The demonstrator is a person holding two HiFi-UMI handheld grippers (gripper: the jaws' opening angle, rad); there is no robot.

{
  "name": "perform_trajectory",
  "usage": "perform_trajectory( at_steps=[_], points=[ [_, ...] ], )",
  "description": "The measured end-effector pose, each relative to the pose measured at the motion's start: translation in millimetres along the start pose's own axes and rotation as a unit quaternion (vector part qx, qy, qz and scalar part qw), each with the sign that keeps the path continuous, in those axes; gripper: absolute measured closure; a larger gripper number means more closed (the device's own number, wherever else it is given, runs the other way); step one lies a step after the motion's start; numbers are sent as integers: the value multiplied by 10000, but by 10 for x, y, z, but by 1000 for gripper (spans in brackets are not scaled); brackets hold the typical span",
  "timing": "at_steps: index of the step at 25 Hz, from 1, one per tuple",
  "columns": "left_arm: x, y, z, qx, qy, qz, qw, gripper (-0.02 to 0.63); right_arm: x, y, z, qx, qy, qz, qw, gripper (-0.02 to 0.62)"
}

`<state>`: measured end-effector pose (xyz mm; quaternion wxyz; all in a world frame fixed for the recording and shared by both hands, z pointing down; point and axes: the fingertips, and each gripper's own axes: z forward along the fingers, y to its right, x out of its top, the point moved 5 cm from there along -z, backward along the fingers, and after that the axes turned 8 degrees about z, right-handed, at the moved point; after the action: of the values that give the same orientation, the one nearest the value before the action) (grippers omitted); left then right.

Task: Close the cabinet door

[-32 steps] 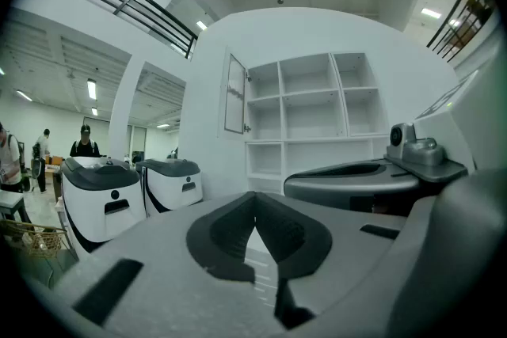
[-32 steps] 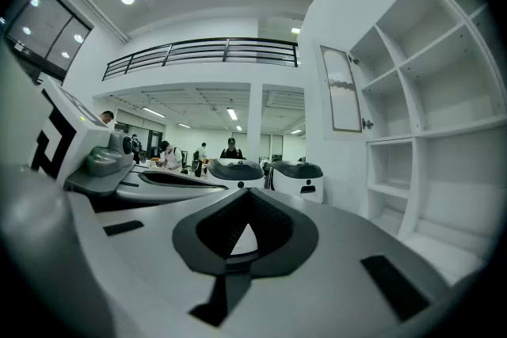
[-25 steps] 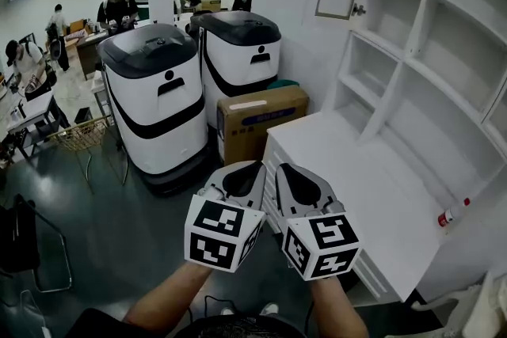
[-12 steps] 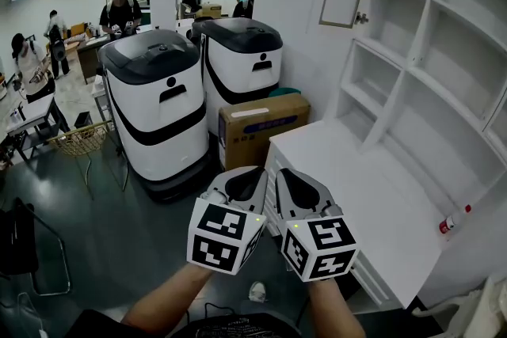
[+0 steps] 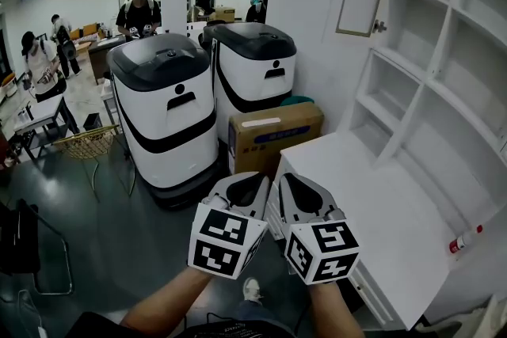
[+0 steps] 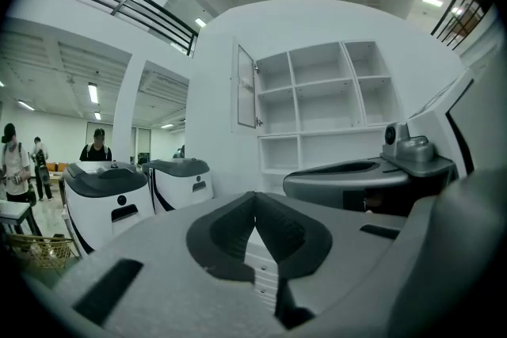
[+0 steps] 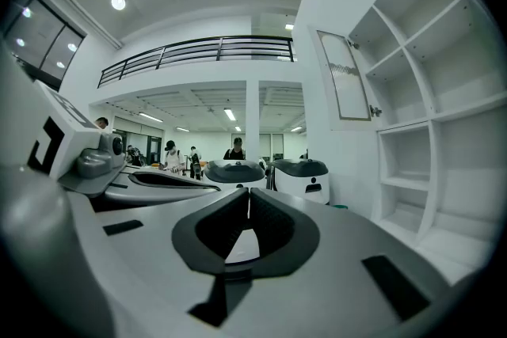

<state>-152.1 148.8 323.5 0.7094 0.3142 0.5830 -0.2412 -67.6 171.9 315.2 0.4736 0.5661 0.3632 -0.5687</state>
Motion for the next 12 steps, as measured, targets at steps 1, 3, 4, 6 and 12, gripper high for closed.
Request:
perform_trajectory(
  at_steps=[1,3,4,6,12],
  points=[
    [1,-39,63,18,-11,-2,10000,594,10,40,63,18,-1,6,10000,575],
    [9,-101,200,34,-35,23,10000,594,36,136,190,40,5,13,10000,575],
    [14,-126,269,37,-52,41,10000,594,52,191,253,46,9,20,10000,575],
    [21,-177,405,53,-93,66,9999,594,91,304,376,59,14,40,10000,575],
    [127,-381,861,213,-171,127,9995,594,265,672,764,174,58,69,9998,574]
  ],
)
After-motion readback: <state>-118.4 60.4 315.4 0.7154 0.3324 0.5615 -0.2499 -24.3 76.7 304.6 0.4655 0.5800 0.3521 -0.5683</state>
